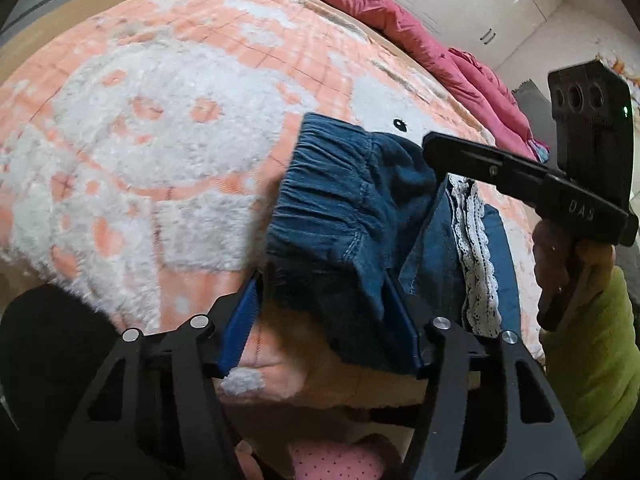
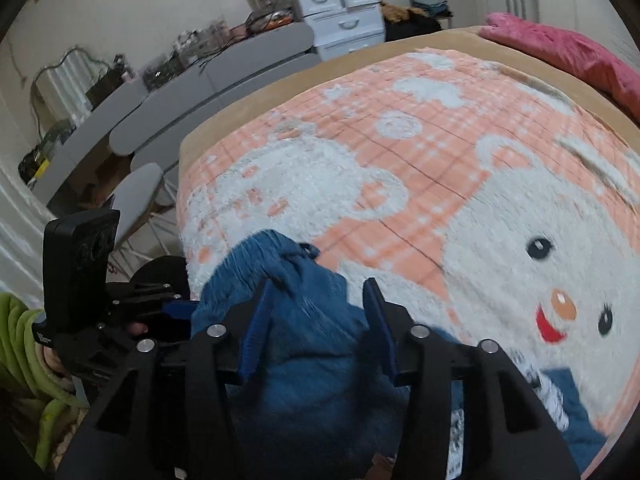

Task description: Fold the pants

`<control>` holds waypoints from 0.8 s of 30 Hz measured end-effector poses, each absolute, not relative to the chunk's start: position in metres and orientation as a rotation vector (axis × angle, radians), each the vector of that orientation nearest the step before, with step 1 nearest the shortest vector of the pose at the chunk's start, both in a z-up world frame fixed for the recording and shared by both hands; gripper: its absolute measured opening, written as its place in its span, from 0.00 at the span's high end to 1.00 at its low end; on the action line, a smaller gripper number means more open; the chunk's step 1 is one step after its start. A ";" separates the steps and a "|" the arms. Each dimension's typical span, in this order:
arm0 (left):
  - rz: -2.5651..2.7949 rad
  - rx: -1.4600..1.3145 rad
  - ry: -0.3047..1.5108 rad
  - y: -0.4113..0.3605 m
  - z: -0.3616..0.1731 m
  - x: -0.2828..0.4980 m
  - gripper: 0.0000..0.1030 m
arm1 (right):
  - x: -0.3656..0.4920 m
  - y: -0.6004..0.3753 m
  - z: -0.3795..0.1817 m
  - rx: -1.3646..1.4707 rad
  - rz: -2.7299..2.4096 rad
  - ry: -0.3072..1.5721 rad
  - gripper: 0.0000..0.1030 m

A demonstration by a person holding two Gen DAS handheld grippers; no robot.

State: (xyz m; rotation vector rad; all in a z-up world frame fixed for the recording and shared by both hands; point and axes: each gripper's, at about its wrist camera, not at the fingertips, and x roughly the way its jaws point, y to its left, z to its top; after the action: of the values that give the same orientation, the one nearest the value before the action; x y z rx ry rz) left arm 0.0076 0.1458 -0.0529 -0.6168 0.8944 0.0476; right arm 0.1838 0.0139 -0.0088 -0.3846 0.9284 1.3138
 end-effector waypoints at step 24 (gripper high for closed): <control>-0.131 -0.767 0.842 0.118 -0.050 0.018 0.29 | 0.194 -0.015 0.007 -0.207 1.444 0.961 0.73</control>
State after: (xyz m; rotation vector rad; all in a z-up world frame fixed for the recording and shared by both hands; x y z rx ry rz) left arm 0.0177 0.1178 -0.0502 -0.7672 0.8419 -0.1308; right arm 0.1937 -0.0150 0.0075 -0.2067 0.9612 1.4440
